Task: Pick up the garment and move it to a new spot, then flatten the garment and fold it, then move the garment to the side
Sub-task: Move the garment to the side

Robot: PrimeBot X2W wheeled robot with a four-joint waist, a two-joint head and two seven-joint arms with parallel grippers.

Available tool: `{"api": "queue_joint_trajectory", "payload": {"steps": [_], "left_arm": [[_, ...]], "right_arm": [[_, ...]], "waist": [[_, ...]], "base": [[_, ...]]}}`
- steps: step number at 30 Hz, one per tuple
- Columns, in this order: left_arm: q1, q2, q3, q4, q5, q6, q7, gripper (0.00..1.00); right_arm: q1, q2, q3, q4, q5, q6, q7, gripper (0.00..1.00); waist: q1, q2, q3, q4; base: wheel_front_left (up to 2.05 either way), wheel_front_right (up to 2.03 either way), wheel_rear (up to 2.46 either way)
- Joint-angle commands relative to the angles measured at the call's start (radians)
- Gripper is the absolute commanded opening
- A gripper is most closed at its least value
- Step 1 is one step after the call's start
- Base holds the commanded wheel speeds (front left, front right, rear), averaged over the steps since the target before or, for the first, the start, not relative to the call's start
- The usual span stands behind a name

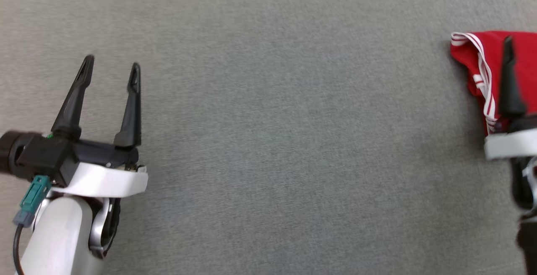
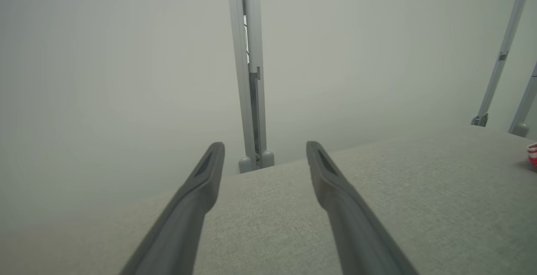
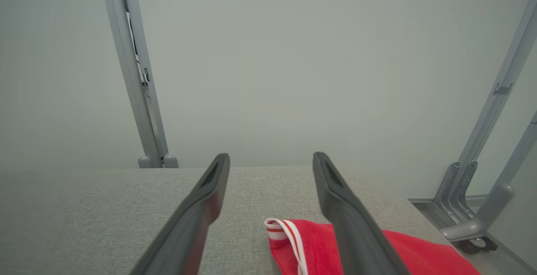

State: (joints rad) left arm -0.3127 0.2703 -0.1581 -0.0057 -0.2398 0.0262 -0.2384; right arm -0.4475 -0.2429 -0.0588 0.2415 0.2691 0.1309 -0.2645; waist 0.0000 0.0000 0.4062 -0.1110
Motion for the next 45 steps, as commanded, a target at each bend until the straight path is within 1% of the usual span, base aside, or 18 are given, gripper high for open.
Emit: {"api": "queue_joint_trajectory", "payload": {"steps": [1, 6, 9, 11, 13, 19, 29, 38, 45], "left_arm": [[0.024, -0.001, 0.013, 0.005, -0.01, 0.012, -0.007, 1.0], [0.095, -0.02, 0.039, 0.017, -0.035, 0.027, -0.018, 1.0], [0.139, -0.023, 0.054, 0.022, -0.048, 0.029, -0.021, 1.0], [0.171, -0.033, 0.058, 0.024, -0.062, 0.02, -0.022, 1.0], [0.199, -0.034, 0.06, 0.021, -0.061, 0.017, -0.024, 1.0], [0.274, -0.041, 0.05, 0.026, -0.045, 0.026, -0.025, 1.0], [0.332, -0.034, 0.034, 0.036, -0.048, 0.025, -0.011, 1.0], [0.369, -0.024, 0.025, 0.027, -0.057, 0.032, 0.019, 1.0], [0.366, -0.017, 0.021, 0.018, -0.061, 0.038, 0.037, 1.0]], "right_arm": [[0.046, 0.022, 0.01, -0.036, -0.009, 0.0, -0.002, 1.0], [0.168, 0.086, 0.048, -0.127, -0.032, 0.0, -0.002, 1.0], [0.228, 0.111, 0.063, -0.149, -0.041, 0.0, 0.001, 1.0], [0.264, 0.122, 0.077, -0.155, -0.046, 0.0, 0.01, 1.0], [0.296, 0.127, 0.083, -0.16, -0.052, 0.0, 0.018, 1.0], [0.379, 0.142, 0.068, -0.189, -0.071, 0.0, 0.045, 1.0], [0.483, 0.166, 0.032, -0.25, -0.092, 0.0, 0.085, 1.0], [0.539, 0.18, 0.029, -0.291, -0.104, 0.0, 0.121, 1.0], [0.544, 0.186, 0.032, -0.305, -0.107, 0.0, 0.135, 1.0]], "waist": [[0.0, 0.0, -0.049, 0.047], [0.0, 0.0, -0.105, 0.089], [0.0, 0.0, -0.141, 0.102], [0.0, 0.0, -0.166, 0.108], [0.0, 0.0, -0.189, 0.112], [0.0, 0.0, -0.245, 0.122], [0.0, 0.0, -0.321, 0.128], [0.0, 0.0, -0.37, 0.116], [0.0, 0.0, -0.377, 0.11]], "base": [[0.0, 0.0, 0.0], [0.0, 0.0, 0.0], [0.0, 0.0, 0.0], [0.0, 0.0, 0.0], [0.0, 0.0, 0.0], [0.0, 0.0, 0.0], [0.0, 0.0, 0.0], [0.0, 0.0, 0.0], [0.0, 0.0, 0.0]]}}
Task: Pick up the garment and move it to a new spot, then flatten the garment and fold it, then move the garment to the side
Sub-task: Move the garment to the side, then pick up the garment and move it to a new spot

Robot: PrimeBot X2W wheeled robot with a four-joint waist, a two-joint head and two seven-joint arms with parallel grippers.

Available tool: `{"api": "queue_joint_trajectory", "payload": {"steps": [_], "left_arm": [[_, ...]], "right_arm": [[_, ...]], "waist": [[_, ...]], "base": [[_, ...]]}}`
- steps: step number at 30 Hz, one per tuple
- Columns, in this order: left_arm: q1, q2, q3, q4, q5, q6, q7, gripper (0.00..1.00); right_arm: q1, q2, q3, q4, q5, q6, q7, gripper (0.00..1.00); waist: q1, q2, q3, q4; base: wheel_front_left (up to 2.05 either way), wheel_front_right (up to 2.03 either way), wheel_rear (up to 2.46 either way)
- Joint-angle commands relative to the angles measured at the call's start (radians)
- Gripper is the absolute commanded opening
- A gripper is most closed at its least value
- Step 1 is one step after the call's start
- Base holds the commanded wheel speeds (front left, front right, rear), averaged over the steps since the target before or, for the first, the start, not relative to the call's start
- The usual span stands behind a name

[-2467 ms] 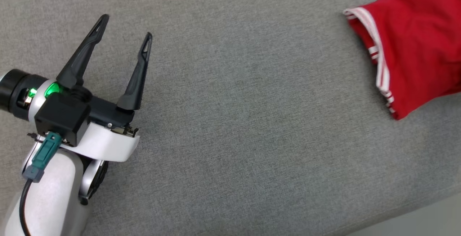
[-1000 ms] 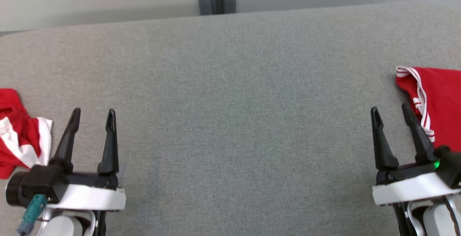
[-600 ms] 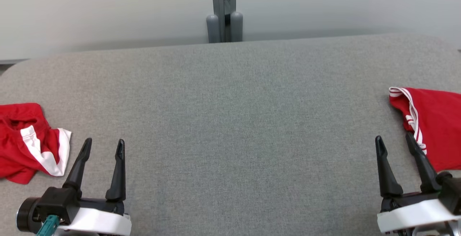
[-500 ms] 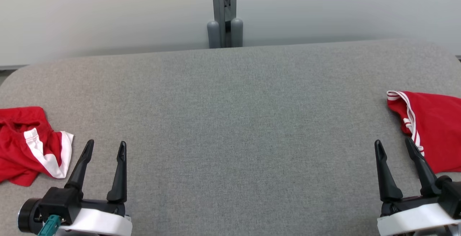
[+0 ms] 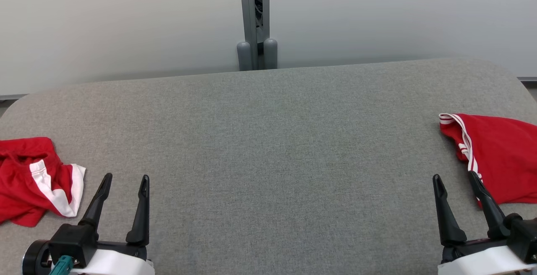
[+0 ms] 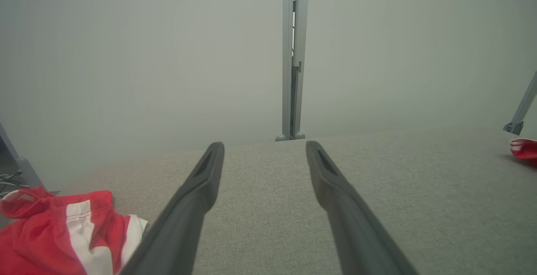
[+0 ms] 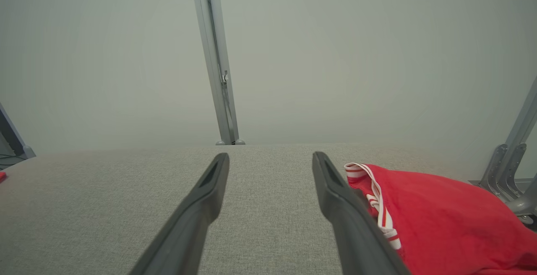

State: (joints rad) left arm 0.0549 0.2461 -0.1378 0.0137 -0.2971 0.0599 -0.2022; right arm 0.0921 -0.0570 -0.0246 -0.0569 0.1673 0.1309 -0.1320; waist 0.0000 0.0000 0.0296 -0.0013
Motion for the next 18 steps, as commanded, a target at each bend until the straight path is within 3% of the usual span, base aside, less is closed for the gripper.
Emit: {"api": "queue_joint_trajectory", "payload": {"steps": [1, 18], "left_arm": [[-0.002, 0.008, 0.0, -0.002, -0.003, 0.006, 0.002, 1.0], [-0.002, 0.009, -0.012, 0.015, -0.016, 0.019, 0.014, 1.0]], "right_arm": [[0.006, 0.001, -0.002, -0.007, -0.004, 0.0, 0.004, 1.0], [0.012, 0.004, 0.001, 0.015, 0.012, 0.0, 0.008, 1.0]], "waist": [[0.0, 0.0, 0.0, -0.001], [0.0, 0.0, -0.028, -0.008]], "base": [[0.0, 0.0, 0.0], [0.0, 0.0, 0.0]]}}
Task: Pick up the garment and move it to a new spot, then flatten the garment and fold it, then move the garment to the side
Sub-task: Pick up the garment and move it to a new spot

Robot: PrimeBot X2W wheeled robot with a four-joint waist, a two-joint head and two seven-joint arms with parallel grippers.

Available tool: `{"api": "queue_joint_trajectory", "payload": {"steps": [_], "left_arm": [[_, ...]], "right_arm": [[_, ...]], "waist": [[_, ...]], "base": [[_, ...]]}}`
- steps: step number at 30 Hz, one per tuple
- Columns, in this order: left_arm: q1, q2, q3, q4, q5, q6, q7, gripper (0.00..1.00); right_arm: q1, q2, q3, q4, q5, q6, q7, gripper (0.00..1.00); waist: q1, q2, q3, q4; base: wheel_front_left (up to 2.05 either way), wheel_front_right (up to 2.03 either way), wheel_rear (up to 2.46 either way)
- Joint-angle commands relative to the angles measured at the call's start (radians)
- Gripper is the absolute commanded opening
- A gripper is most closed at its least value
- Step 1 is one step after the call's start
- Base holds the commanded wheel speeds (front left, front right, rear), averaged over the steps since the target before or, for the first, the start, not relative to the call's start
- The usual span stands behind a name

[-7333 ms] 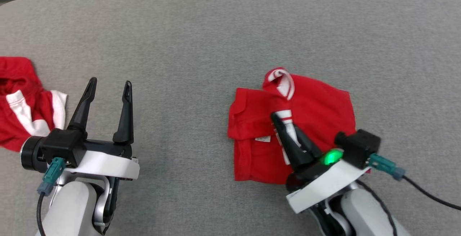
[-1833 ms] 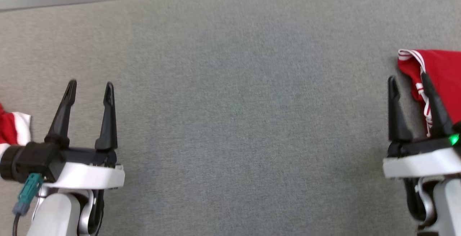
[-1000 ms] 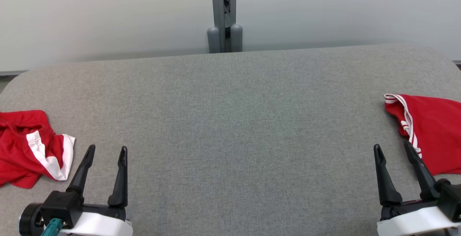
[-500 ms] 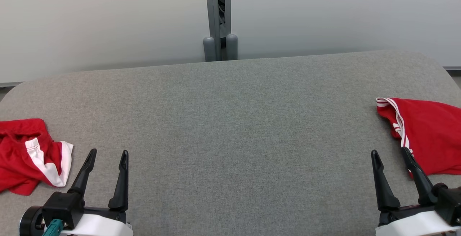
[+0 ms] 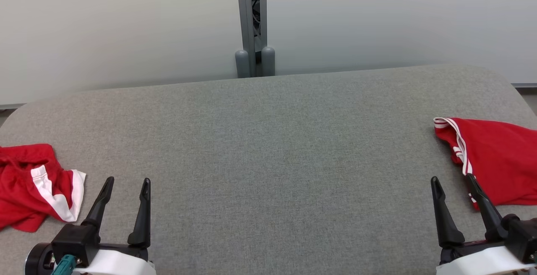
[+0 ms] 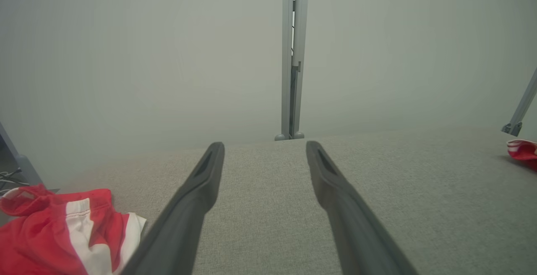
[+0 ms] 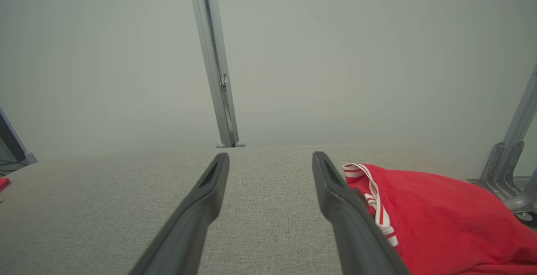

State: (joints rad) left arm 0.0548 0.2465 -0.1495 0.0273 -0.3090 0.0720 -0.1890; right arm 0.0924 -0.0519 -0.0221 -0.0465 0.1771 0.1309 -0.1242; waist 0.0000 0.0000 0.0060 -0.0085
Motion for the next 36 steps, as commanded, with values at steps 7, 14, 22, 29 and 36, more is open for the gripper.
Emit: {"api": "queue_joint_trajectory", "payload": {"steps": [7, 14, 22, 29, 36], "left_arm": [[-0.007, 0.009, -0.003, 0.006, -0.01, 0.009, -0.001, 1.0], [-0.018, 0.008, -0.007, 0.012, -0.016, 0.009, -0.006, 1.0], [-0.029, 0.007, -0.009, 0.025, -0.02, 0.01, -0.018, 1.0], [-0.056, 0.004, 0.001, 0.031, -0.037, 0.003, -0.033, 1.0], [-0.079, 0.018, 0.028, 0.035, -0.044, 0.012, -0.047, 1.0]], "right_arm": [[0.012, -0.001, -0.003, 0.008, 0.008, 0.0, 0.003, 1.0], [0.012, 0.0, -0.004, 0.007, 0.008, 0.0, 0.006, 1.0], [0.011, 0.0, -0.011, 0.006, 0.011, 0.0, 0.008, 1.0], [0.012, 0.0, 0.008, -0.012, 0.004, 0.0, 0.017, 1.0], [-0.019, -0.001, 0.058, -0.01, 0.006, 0.0, 0.023, 1.0]], "waist": [[0.0, 0.0, -0.007, -0.003], [0.0, 0.0, -0.002, 0.002], [0.0, 0.0, -0.003, 0.03], [0.0, 0.0, 0.0, 0.142], [0.0, 0.0, 0.004, 0.302]], "base": [[0.0, 0.0, 0.0], [0.0, 0.0, 0.0], [0.0, 0.0, 0.0], [0.0, 0.0, 0.0], [0.0, 0.0, 0.0]]}}
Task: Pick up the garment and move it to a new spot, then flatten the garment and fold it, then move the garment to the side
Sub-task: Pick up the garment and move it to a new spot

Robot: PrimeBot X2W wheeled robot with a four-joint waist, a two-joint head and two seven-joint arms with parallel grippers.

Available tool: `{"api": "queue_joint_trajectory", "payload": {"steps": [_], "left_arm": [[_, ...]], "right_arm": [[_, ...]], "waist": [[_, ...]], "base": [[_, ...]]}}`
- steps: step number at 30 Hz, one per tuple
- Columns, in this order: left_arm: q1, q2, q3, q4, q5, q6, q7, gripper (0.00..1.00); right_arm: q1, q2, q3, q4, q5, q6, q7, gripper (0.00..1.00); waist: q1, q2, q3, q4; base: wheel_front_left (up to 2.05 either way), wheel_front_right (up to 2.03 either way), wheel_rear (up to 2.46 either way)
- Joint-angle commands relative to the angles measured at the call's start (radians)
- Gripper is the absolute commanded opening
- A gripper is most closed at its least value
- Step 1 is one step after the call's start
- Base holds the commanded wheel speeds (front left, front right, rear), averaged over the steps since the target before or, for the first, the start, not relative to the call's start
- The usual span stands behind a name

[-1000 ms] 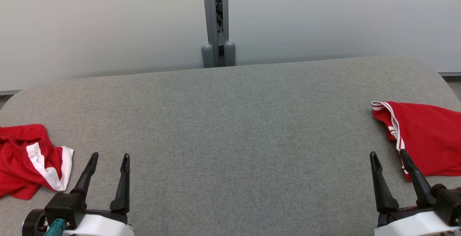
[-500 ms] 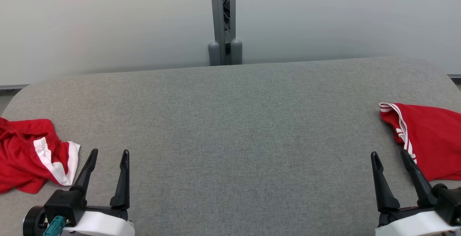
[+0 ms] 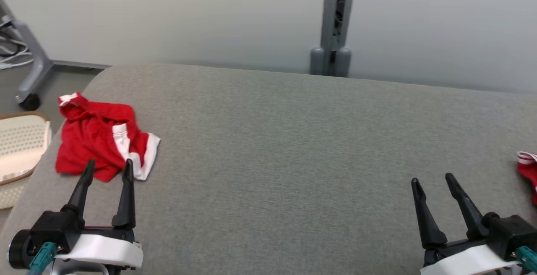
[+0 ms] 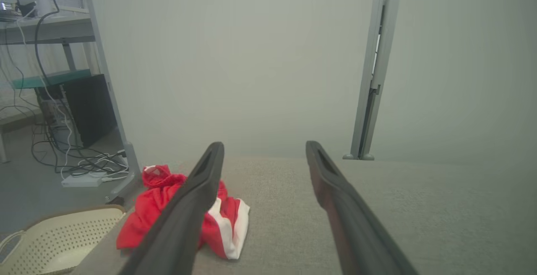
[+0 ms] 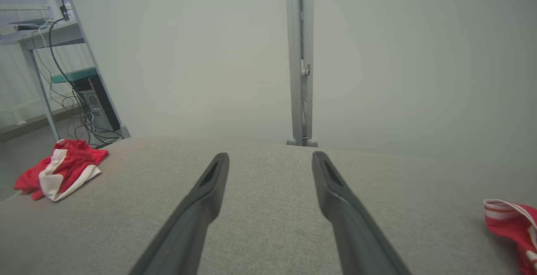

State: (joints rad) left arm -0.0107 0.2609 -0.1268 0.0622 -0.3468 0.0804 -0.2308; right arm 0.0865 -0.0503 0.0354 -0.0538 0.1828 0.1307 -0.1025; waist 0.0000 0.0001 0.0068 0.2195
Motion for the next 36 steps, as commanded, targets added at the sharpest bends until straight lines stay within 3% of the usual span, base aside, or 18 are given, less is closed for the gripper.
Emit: {"api": "queue_joint_trajectory", "payload": {"steps": [1, 7, 12, 27, 36], "left_arm": [[-0.013, 0.007, 0.013, 0.0, -0.007, 0.008, -0.006, 1.0], [0.002, 0.02, 0.037, -0.002, -0.016, 0.018, -0.013, 1.0], [0.014, 0.017, 0.047, -0.005, -0.023, 0.026, -0.017, 1.0], [-0.006, 0.02, 0.047, -0.007, -0.025, 0.034, -0.023, 1.0], [-0.211, 0.086, 0.068, -0.121, 0.022, 0.041, 0.015, 1.0]], "right_arm": [[-0.02, -0.003, 0.013, 0.0, 0.002, 0.0, 0.002, 1.0], [-0.041, -0.005, 0.054, 0.021, 0.013, 0.0, -0.004, 1.0], [-0.056, -0.008, 0.069, 0.034, 0.019, 0.0, -0.01, 1.0], [-0.063, -0.008, 0.077, 0.057, 0.031, 0.0, -0.025, 1.0], [-0.082, -0.016, 0.084, 0.04, 0.026, 0.0, -0.009, 1.0]], "waist": [[0.0, -0.0001, 0.004, 0.094], [0.0, -0.0001, 0.009, 0.203], [0.0, -0.0001, 0.016, 0.245], [0.0, -0.0001, 0.016, 0.246], [0.0, -0.0001, 0.043, 0.204]], "base": [[0.0, 0.0, 0.0], [0.0, 0.0, 0.0], [0.0, 0.0, 0.0], [0.0, 0.0, 0.0], [0.0, 0.0, 0.0]]}}
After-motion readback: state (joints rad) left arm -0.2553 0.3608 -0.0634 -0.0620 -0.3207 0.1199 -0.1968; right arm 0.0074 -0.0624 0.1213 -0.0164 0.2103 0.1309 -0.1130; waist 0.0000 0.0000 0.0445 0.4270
